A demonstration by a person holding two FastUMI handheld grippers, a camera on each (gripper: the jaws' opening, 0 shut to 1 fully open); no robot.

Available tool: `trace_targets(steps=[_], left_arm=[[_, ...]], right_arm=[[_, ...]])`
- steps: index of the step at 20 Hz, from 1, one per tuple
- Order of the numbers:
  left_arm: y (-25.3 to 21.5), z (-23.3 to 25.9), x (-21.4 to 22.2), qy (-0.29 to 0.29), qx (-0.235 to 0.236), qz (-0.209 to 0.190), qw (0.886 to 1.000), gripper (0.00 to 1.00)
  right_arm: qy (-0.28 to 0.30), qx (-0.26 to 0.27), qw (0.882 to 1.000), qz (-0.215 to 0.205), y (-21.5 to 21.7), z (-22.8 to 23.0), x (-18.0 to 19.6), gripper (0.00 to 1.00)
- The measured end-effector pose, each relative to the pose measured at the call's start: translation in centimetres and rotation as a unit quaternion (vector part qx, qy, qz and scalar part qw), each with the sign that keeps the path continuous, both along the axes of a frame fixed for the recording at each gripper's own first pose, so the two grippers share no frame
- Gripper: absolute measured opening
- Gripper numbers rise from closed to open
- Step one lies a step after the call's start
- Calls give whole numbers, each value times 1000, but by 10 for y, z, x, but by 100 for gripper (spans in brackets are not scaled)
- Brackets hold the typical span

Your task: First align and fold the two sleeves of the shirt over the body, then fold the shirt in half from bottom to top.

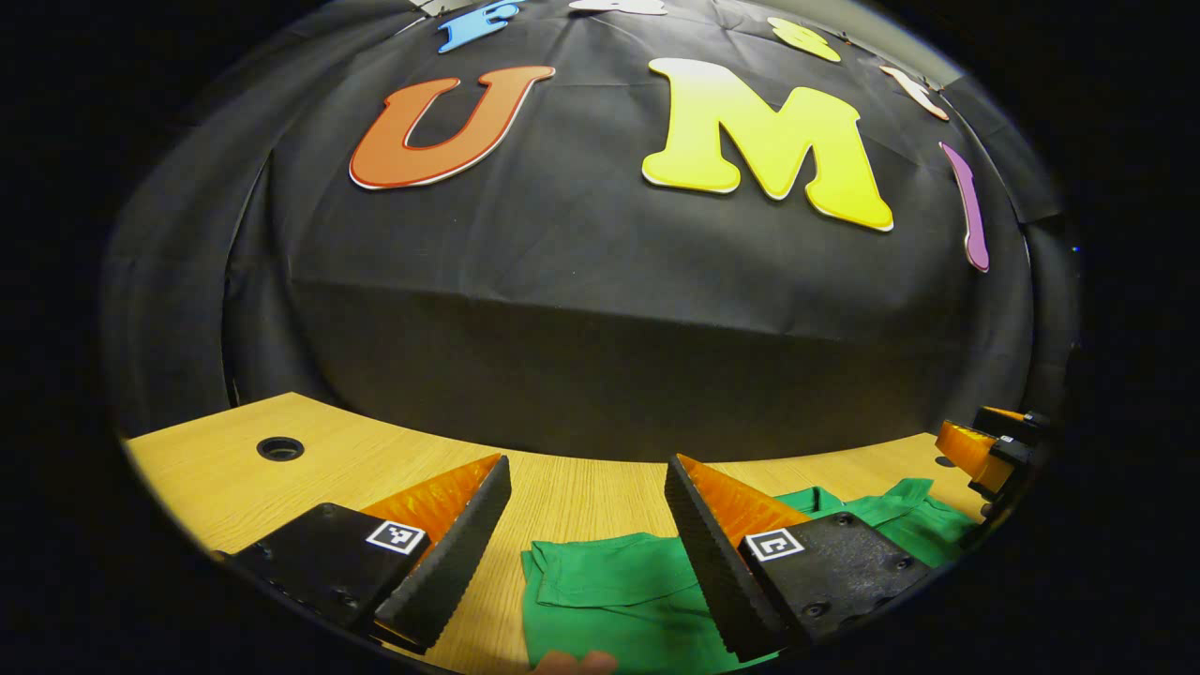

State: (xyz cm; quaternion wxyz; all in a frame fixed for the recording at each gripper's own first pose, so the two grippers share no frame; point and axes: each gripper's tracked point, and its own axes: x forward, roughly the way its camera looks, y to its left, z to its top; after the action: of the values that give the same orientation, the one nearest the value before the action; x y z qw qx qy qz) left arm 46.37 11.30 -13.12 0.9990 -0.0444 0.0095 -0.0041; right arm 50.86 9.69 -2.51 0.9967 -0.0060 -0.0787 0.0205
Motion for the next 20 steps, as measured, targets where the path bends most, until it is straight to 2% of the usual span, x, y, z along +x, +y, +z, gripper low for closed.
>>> trace_targets(steps=[3, 8, 11, 15, 18, 20], left_arm=[[14, -1, -23, 6, 13, 39, 999, 100], [-2, 12, -93, -7, -20, 37, 999, 100], [-13, 3, -152, 39, -53, 53, 996, 100], [-38, 27, -227, 48, -22, 45, 998, 100], [-48, 48, -280, 56, 28, 40, 997, 100], [-50, 68, -318, 55, 50, 40, 996, 100]], right_arm=[[-22, -12, 1000, -4, 2, 5, -34, 97], [-62, -18, 998, -16, -6, 14, -116, 93], [-61, -34, 997, -16, -9, 6, -166, 94], [-58, -64, 996, -15, -11, 15, -237, 94], [-65, -85, 994, -9, -11, 34, -303, 97], [-71, -76, 994, -33, -28, 48, -346, 95]])
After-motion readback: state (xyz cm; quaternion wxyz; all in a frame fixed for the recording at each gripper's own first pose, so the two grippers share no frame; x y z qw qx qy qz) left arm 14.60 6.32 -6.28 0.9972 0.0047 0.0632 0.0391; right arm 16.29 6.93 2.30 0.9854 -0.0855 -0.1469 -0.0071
